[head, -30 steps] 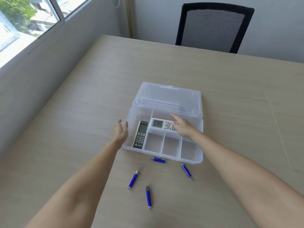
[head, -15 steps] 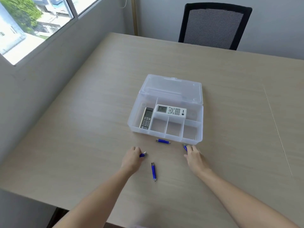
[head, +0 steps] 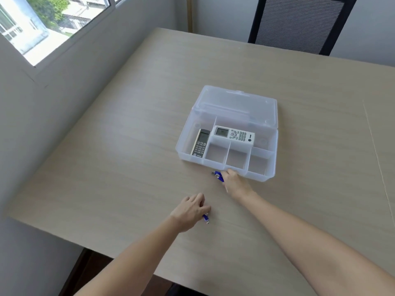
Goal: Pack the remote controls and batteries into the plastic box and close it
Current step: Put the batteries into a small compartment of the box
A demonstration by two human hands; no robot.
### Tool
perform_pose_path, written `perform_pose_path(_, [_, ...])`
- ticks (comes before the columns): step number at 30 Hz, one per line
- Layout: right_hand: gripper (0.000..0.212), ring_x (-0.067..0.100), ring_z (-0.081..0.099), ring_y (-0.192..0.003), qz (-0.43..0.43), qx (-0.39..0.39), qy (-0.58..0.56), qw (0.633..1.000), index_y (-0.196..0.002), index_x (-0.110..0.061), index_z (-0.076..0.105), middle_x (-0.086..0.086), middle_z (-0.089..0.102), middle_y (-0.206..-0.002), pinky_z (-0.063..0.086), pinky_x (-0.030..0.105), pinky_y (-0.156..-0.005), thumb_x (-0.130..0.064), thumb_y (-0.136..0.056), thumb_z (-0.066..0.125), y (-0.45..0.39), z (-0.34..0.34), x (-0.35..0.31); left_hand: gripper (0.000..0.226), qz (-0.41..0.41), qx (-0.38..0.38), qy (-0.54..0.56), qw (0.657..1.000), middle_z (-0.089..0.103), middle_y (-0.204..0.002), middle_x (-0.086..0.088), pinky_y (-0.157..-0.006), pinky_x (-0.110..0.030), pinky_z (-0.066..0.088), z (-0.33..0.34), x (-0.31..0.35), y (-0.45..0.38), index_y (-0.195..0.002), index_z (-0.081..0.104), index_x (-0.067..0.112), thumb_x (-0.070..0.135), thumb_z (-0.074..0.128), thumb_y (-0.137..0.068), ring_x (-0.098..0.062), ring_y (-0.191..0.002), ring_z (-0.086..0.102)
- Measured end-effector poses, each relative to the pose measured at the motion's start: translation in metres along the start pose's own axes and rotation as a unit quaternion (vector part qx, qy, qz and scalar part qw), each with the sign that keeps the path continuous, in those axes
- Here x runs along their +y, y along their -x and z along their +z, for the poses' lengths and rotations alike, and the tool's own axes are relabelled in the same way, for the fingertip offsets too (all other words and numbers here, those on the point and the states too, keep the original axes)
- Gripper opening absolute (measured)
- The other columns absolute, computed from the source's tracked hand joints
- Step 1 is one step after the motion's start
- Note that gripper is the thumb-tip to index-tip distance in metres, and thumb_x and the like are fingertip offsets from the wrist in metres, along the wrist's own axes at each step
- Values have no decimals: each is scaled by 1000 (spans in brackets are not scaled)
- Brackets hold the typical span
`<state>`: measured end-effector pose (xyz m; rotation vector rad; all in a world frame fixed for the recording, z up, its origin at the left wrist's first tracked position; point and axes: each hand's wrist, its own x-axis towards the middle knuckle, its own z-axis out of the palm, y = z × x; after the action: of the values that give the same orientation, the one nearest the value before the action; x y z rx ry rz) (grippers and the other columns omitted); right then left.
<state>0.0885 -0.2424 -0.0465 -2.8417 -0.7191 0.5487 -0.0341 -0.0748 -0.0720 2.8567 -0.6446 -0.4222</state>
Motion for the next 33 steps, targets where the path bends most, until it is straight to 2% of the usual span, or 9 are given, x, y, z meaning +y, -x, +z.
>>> perform_pose_path(4, [32,35,53,-116,20,-13,71,997,-121,1,50,19,53,-124,49,46,-86,-2,-93,35,-11,-1,-22,20,-100,40,69,992,50,-104,-6,-76,-36,47,10,-18,18,-96,47,22,38,39,-88,-26,-93,52])
perform_pose_path(7, [33,36,56,-113,36,-15,88,995,-119,4,53,20,50,-124,49,45,-85,-5,-96,31,-4,5,-24,21,-199,100,158,962,53,-104,1,-78,-31,32,-4,-25,24,-100,53,17,36,47,-93,-22,-99,43])
perform_pose_path(11, [27,37,61,-95,56,-46,-13,997,-102,2,60,15,46,-94,43,40,-72,-13,-96,38,18,0,-11,20,-260,159,313,899,60,-77,19,-75,-32,34,-40,-34,11,-86,54,12,31,47,-89,-13,-85,51])
perform_pose_path(13, [23,30,54,-74,48,38,-144,988,-81,-4,58,7,44,-80,37,34,-65,-20,-94,46,31,-20,2,19,-249,174,375,876,62,-67,21,-68,-32,40,-60,-37,-9,-80,57,14,29,46,-85,-5,-68,54])
perform_pose_path(16, [30,19,51,-58,102,228,-250,936,-65,-5,49,6,54,-63,37,31,-57,-22,-90,53,37,-67,32,23,-237,213,415,852,58,-68,15,-71,-38,43,-89,-31,-52,-86,61,6,25,48,-90,-22,-73,56])
perform_pose_path(18, [31,11,52,-49,174,264,-286,904,-62,-1,50,3,52,-53,37,24,-51,-18,-88,54,28,-91,56,24,-230,218,430,845,55,-68,7,-71,-39,41,-101,-22,-80,-84,53,1,22,49,-95,-29,-73,52])
perform_pose_path(23, [27,23,50,-40,313,36,-291,903,-55,-12,40,2,48,-38,42,26,-48,-7,-77,55,-12,-86,82,21,-274,161,458,830,73,-111,-4,-91,-37,43,-101,-8,-118,-81,47,16,25,41,-99,-21,-107,62])
perform_pose_path(30, [31,28,63,-59,359,-72,-367,855,-61,-9,43,7,50,-59,58,37,-68,1,-76,69,-40,-71,78,12,-277,176,513,793,70,-86,0,-77,-30,45,-104,-7,-123,-95,49,11,17,40,-99,-14,-80,65])
perform_pose_path(33, [28,23,73,-59,341,-118,-309,880,-64,-8,48,6,61,-47,56,28,-63,-11,-74,74,-44,-88,86,11,-284,206,496,794,63,-77,1,-69,-32,44,-111,-7,-128,-95,47,10,17,40,-99,-17,-68,57])
